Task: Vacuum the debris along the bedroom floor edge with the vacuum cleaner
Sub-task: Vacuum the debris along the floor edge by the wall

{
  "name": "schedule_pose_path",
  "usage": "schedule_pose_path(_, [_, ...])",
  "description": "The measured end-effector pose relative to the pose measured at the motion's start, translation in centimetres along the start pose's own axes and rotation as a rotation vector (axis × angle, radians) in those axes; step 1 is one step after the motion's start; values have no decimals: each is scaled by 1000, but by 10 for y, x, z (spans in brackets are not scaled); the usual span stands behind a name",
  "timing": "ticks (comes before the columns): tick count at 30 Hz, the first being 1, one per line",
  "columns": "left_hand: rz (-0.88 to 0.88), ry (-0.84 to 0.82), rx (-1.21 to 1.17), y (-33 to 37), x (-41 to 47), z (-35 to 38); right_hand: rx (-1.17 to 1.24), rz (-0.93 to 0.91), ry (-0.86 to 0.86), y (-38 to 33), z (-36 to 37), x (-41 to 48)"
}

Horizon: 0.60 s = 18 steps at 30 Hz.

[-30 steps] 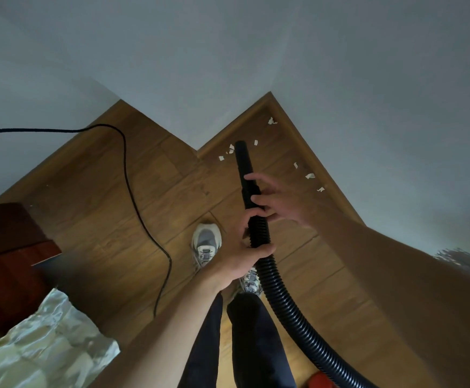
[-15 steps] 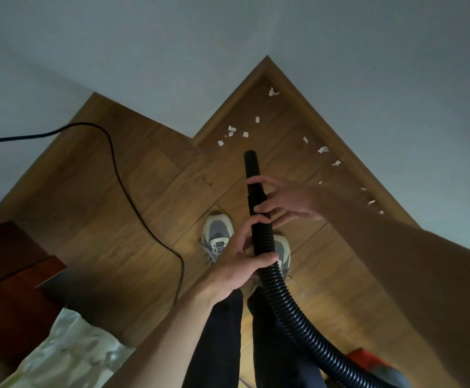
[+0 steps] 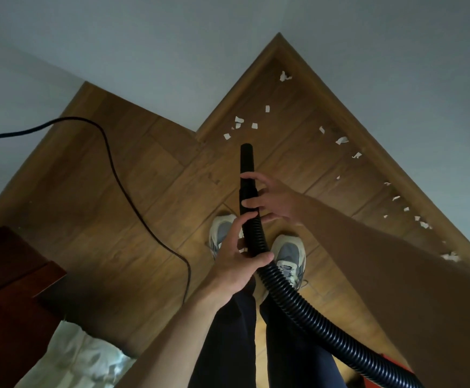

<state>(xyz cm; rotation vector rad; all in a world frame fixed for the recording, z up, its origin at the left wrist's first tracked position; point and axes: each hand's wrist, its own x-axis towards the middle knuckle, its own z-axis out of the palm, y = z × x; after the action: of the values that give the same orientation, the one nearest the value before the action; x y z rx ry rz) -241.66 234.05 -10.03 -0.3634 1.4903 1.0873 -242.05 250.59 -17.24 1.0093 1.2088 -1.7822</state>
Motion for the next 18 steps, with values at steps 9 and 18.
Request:
schedule_pose_path(9, [-94, 2, -102, -10, 27, -20, -15, 89, -97, -2, 7, 42])
schedule_pose_path(18, [-98, 0, -119, 1, 54, -39, 53, 44, -15, -2, 15, 75])
